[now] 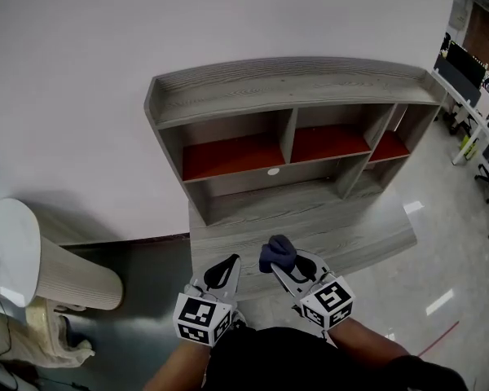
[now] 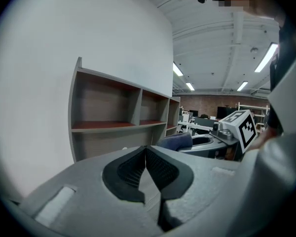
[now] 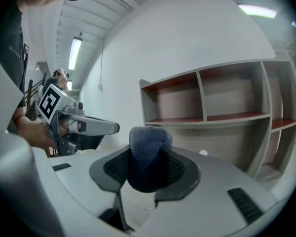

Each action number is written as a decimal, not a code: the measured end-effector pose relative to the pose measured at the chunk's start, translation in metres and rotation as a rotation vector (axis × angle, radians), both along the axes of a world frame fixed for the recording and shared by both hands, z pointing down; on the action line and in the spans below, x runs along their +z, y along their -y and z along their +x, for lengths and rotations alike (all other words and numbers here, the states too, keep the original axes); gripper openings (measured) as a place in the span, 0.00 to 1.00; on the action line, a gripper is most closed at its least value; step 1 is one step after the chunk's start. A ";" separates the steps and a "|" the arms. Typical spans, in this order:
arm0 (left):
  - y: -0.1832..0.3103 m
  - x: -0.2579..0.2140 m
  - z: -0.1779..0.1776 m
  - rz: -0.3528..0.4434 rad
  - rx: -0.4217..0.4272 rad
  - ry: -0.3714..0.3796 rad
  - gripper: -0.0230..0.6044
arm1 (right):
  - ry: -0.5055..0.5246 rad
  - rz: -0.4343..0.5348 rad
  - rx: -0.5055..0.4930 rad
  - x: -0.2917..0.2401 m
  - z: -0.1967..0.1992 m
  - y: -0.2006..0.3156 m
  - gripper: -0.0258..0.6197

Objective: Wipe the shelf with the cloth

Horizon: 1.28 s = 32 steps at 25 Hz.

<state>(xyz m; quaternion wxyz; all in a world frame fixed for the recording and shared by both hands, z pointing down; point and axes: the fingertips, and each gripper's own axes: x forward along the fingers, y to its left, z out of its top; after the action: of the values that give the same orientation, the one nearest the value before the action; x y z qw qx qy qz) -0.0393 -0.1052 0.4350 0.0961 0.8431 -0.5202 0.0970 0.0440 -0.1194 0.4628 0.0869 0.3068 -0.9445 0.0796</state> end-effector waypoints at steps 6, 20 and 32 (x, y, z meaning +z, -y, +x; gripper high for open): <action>0.025 0.003 -0.043 0.001 0.031 -0.005 0.05 | -0.013 0.090 0.046 -0.025 -0.046 0.042 0.26; 0.054 0.019 -0.123 -0.022 0.037 -0.018 0.05 | -0.018 0.293 0.104 -0.094 -0.160 0.141 0.26; 0.060 0.018 -0.145 -0.040 -0.105 -0.036 0.05 | -0.033 0.355 0.052 -0.116 -0.236 0.223 0.26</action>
<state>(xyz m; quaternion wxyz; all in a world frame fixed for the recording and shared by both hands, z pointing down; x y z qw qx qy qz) -0.1840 -0.1652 0.4535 0.1272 0.8143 -0.5597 0.0868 -0.1922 -0.3429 0.3470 0.0450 0.3427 -0.9339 -0.0915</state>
